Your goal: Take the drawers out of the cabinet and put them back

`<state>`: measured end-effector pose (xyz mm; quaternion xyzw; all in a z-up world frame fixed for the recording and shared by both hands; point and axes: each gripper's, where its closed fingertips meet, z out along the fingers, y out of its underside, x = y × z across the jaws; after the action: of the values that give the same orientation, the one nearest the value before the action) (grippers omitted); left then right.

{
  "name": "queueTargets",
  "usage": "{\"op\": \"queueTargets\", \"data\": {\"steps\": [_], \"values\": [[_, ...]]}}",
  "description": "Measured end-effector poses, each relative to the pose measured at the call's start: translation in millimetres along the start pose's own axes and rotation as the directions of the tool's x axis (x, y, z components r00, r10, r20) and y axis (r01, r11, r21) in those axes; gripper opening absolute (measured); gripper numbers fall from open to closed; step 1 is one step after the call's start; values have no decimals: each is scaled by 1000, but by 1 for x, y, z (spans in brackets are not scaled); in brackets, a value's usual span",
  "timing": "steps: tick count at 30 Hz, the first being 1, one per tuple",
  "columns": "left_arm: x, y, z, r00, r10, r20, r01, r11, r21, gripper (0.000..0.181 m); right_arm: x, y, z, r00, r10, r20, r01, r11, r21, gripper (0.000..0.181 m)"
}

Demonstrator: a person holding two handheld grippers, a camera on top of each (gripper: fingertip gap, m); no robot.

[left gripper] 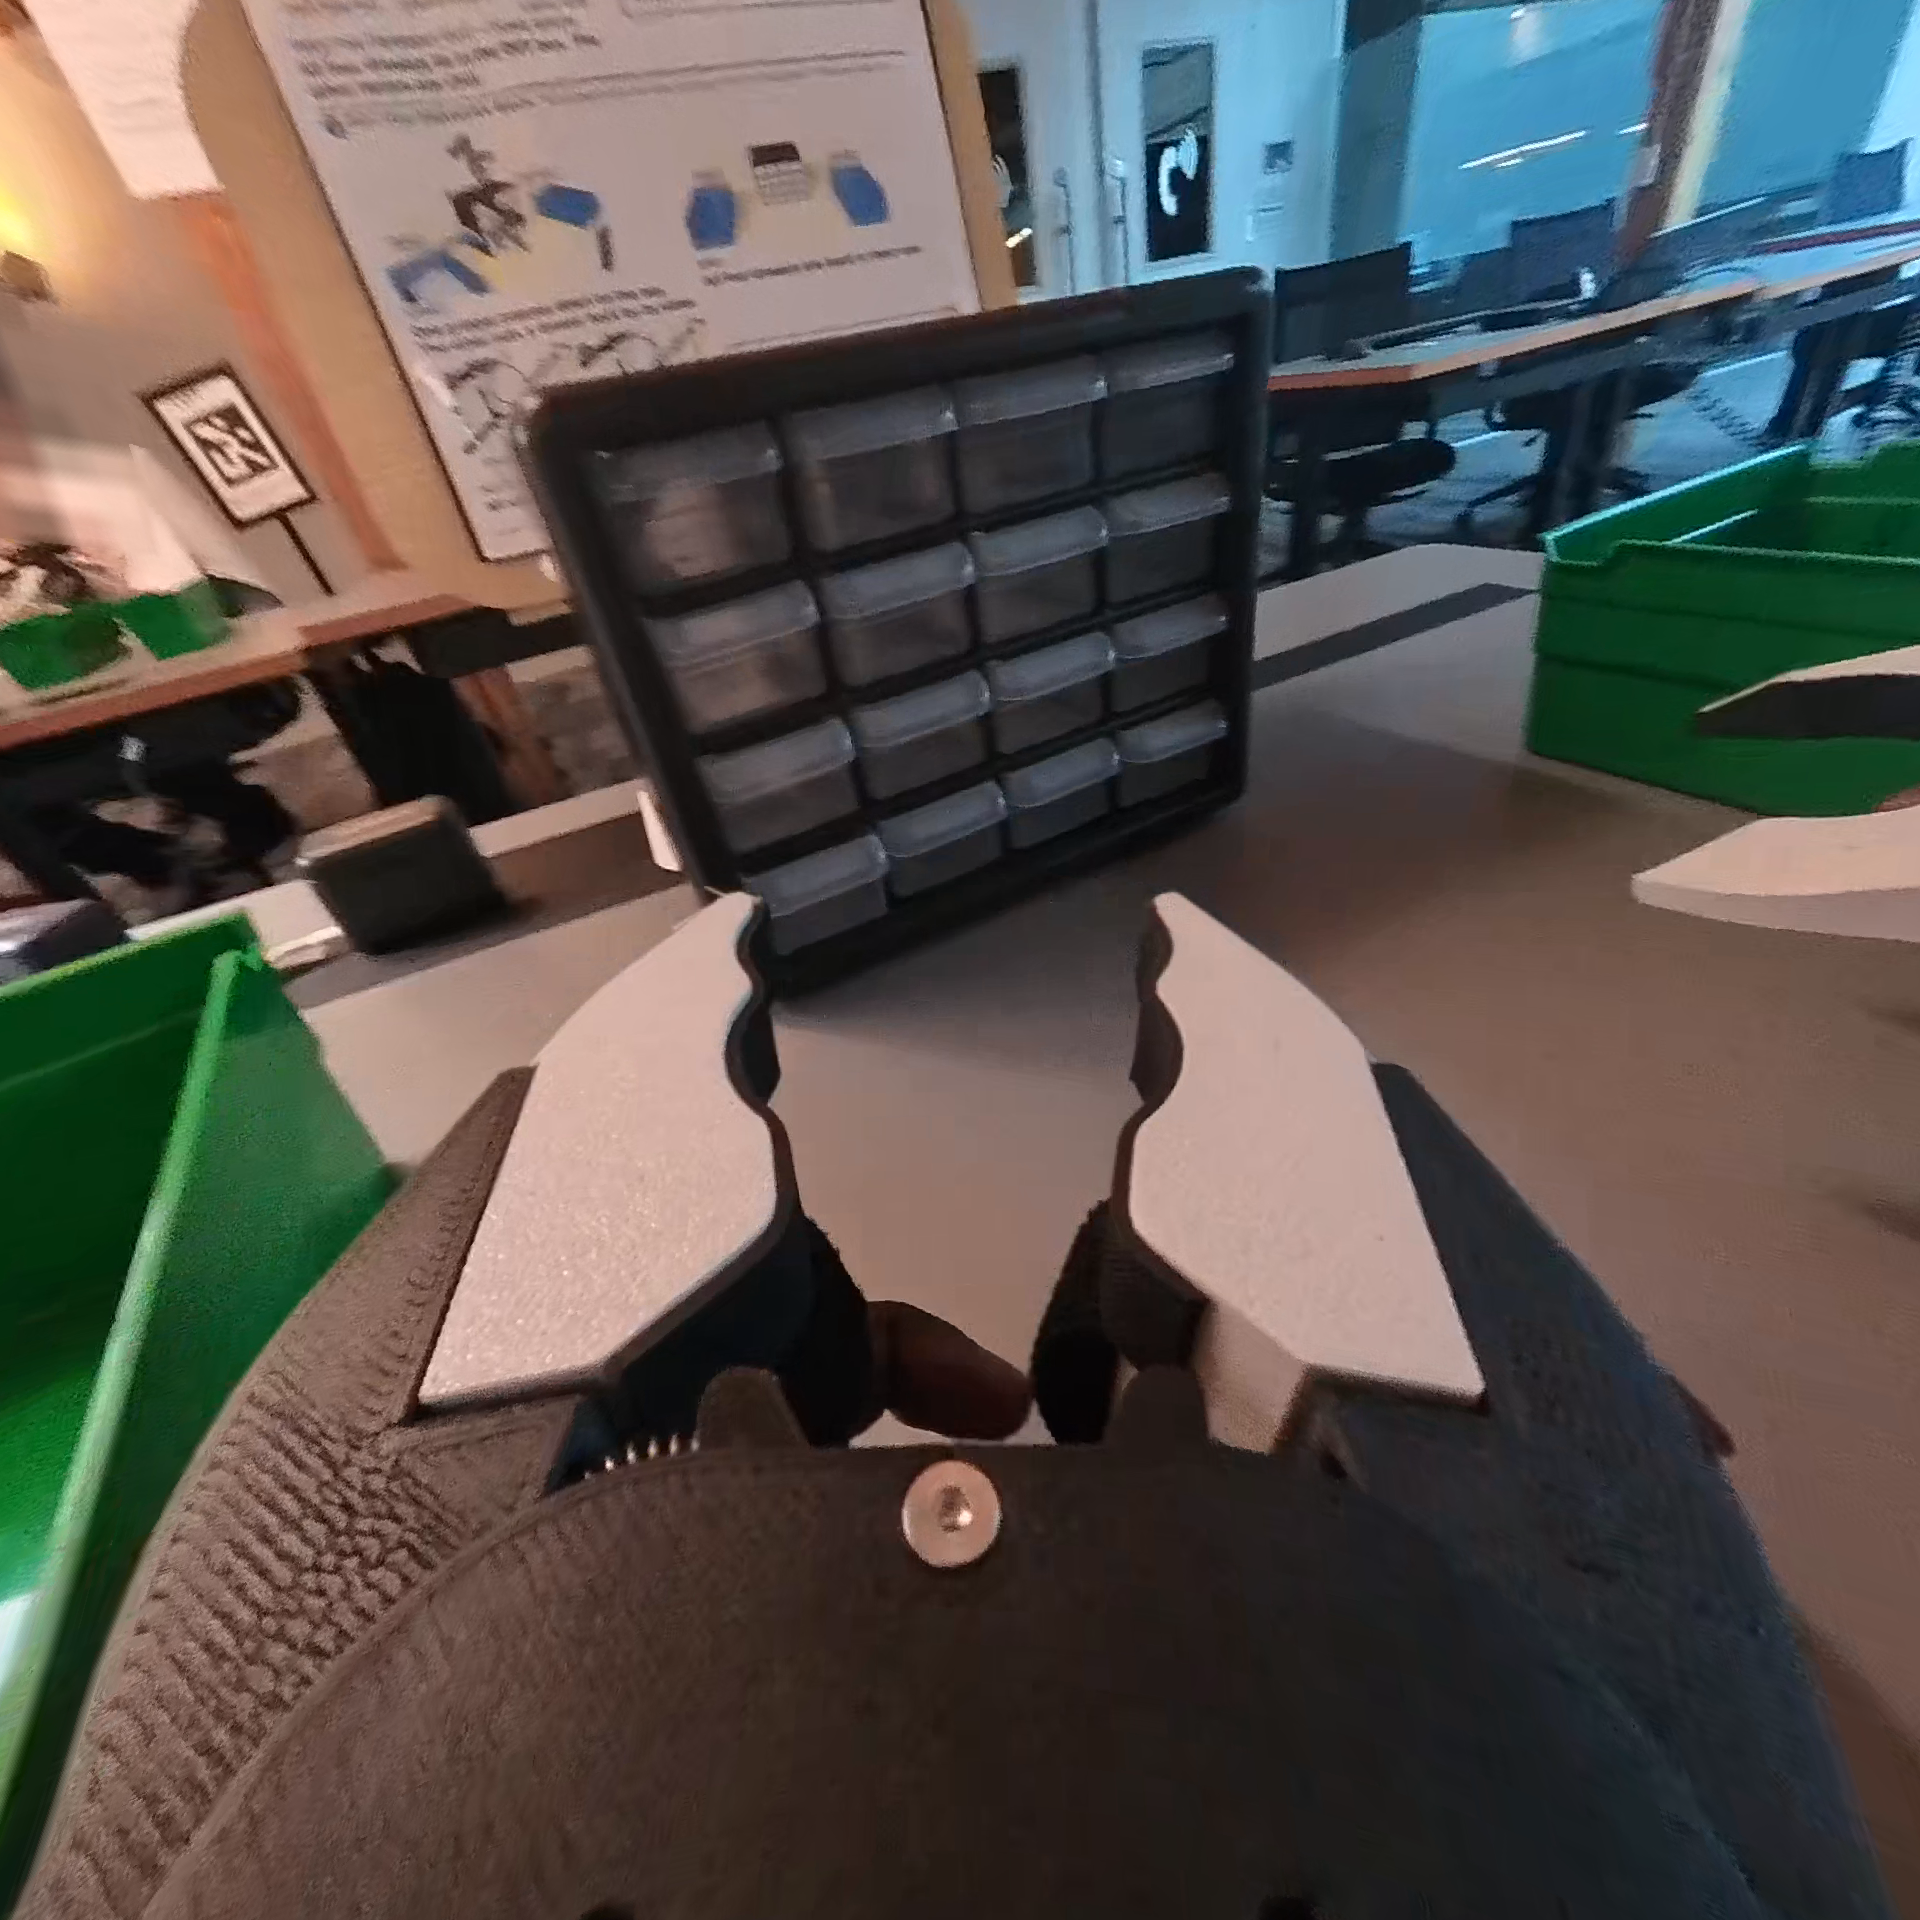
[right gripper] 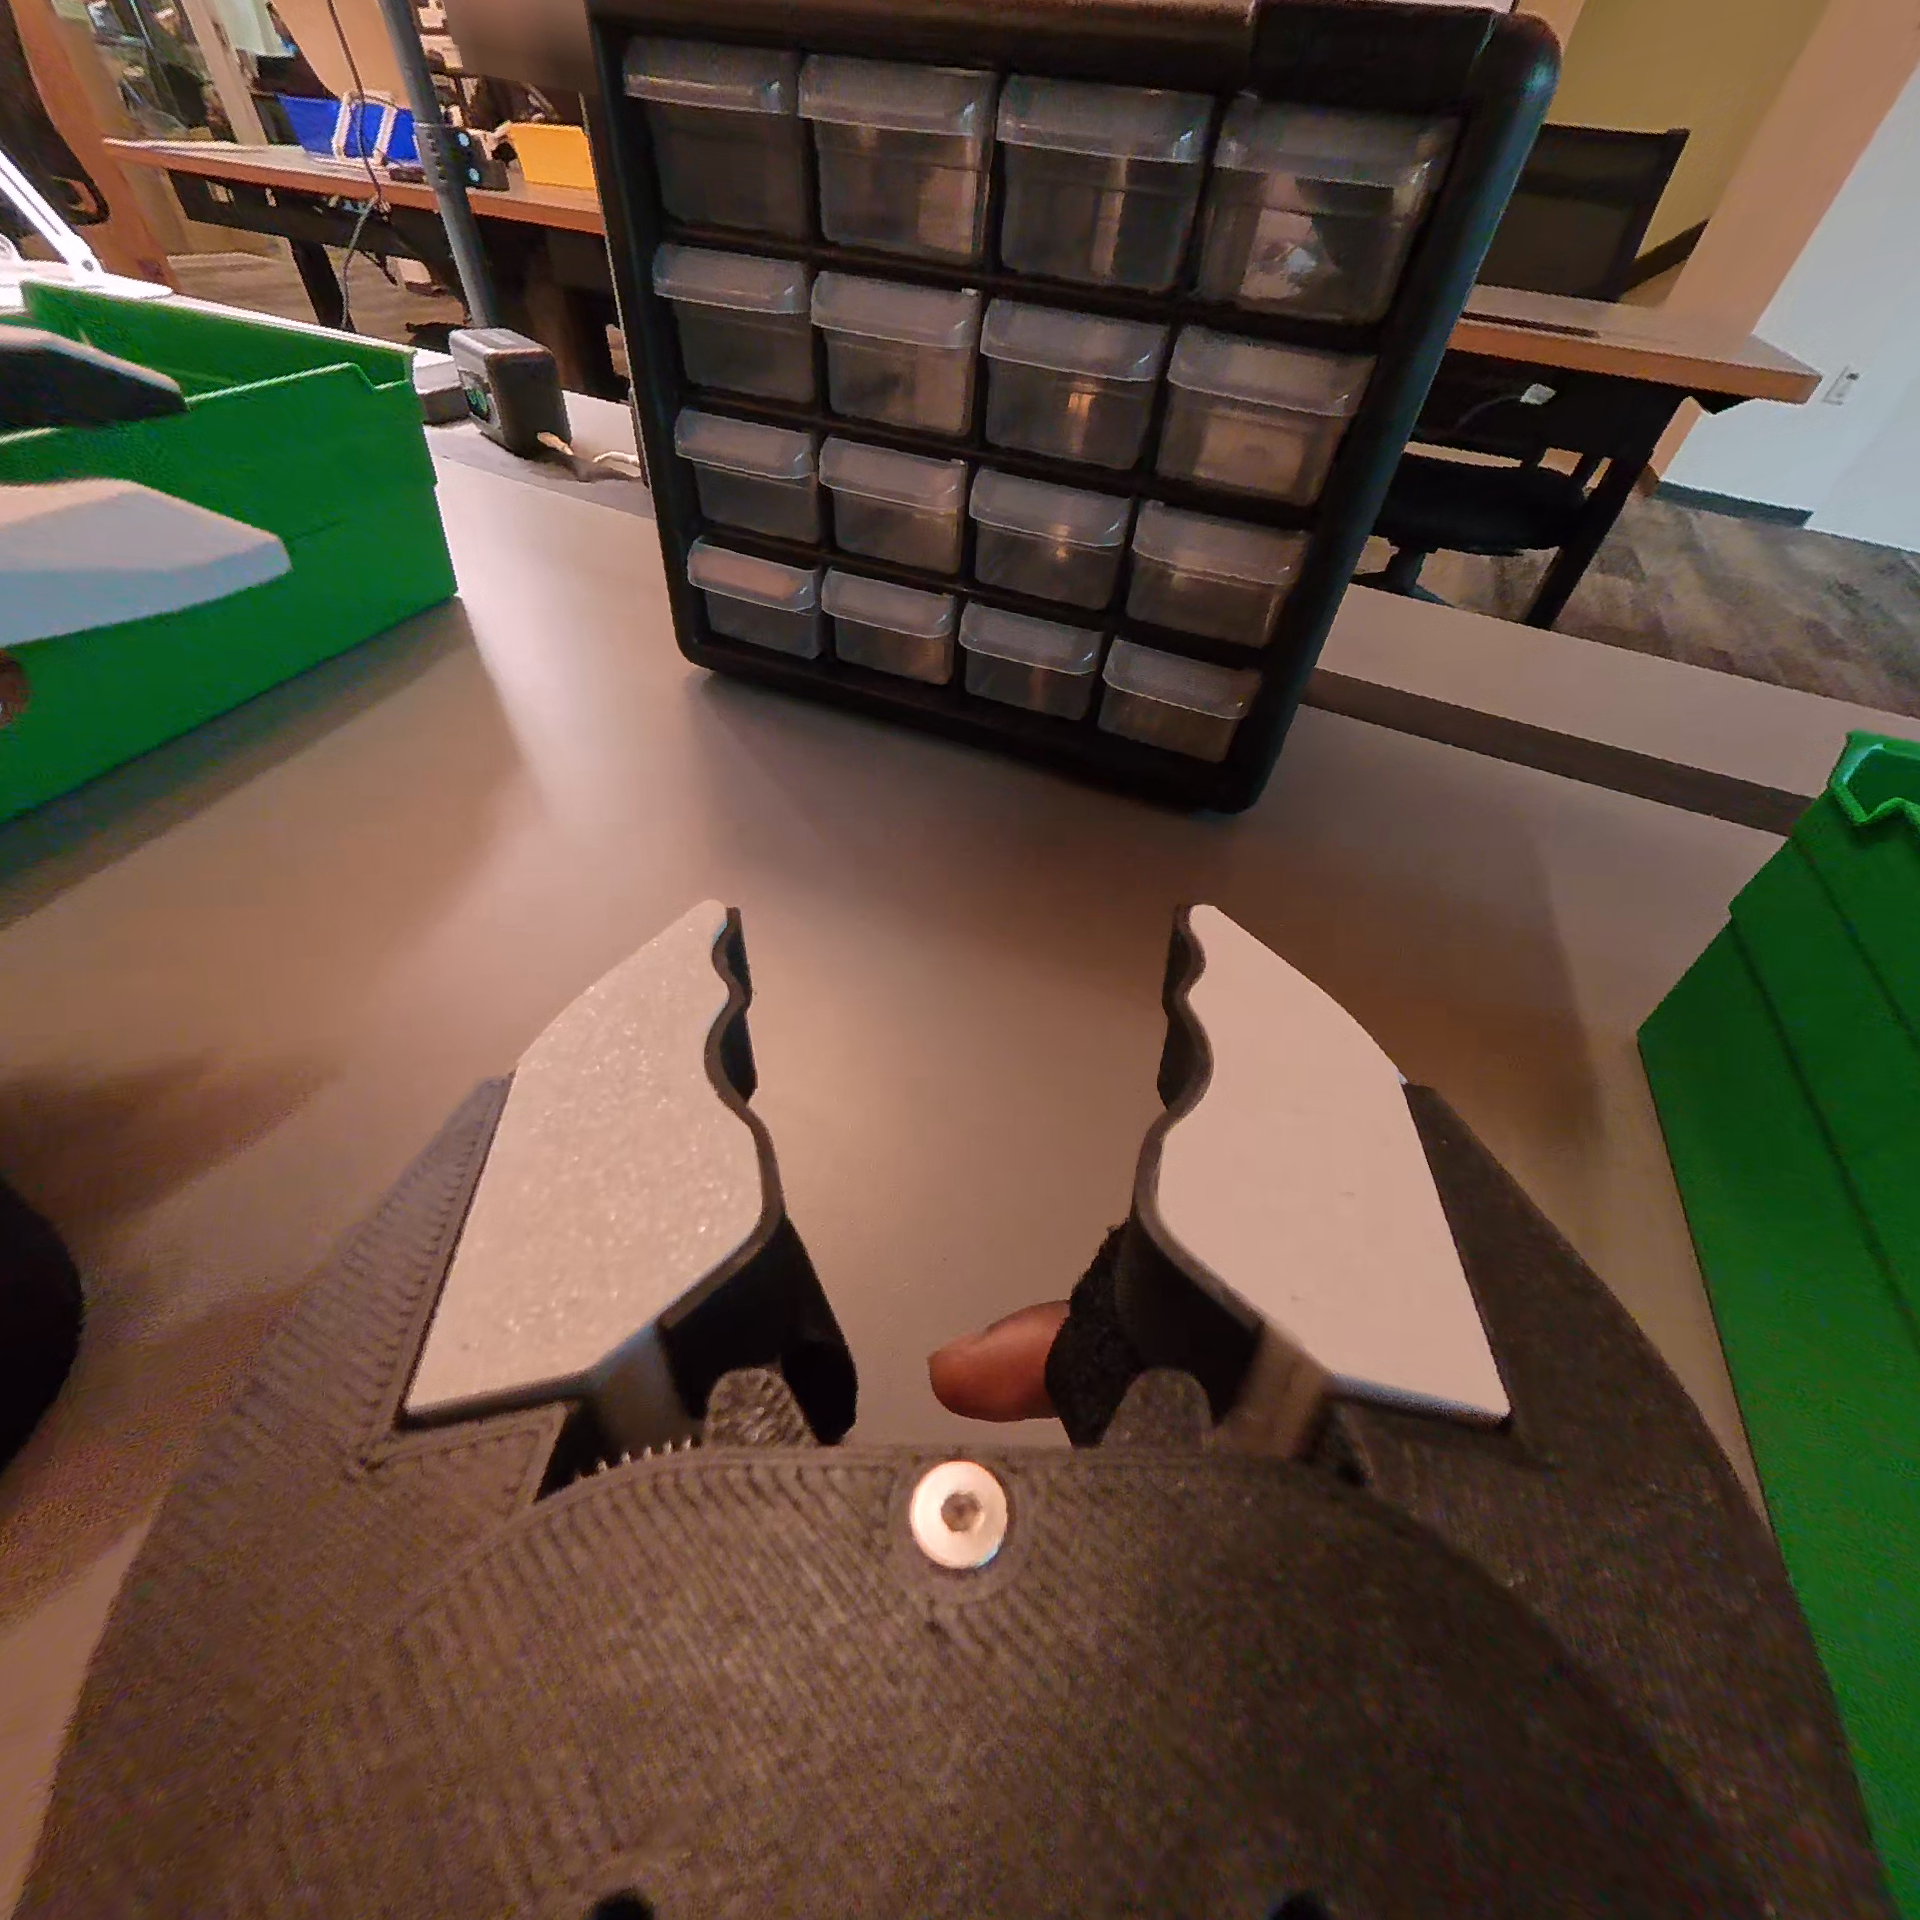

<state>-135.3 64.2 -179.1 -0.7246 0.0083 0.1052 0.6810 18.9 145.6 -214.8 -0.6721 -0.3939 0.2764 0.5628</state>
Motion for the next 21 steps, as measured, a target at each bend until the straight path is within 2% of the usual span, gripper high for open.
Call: {"op": "queueTargets", "data": {"steps": [6, 12, 21], "values": [[5, 5, 3, 998, -35, -44, 35, 999, -22, 81, 0, 0, 0, 1000, -7, -2, 7, 1000, -1, 78], [13, 4, 2, 998, 17, -66, -18, 1000, -3, 81, 0, -1, 0, 1000, -3, 1, 3, 1000, 12, 80], [9, 9, 5, 999, 11, -49, -12, 1000, -15, 83, -2, -5, -1, 1000, -23, 12, 23, 998, 55, 84]]}}
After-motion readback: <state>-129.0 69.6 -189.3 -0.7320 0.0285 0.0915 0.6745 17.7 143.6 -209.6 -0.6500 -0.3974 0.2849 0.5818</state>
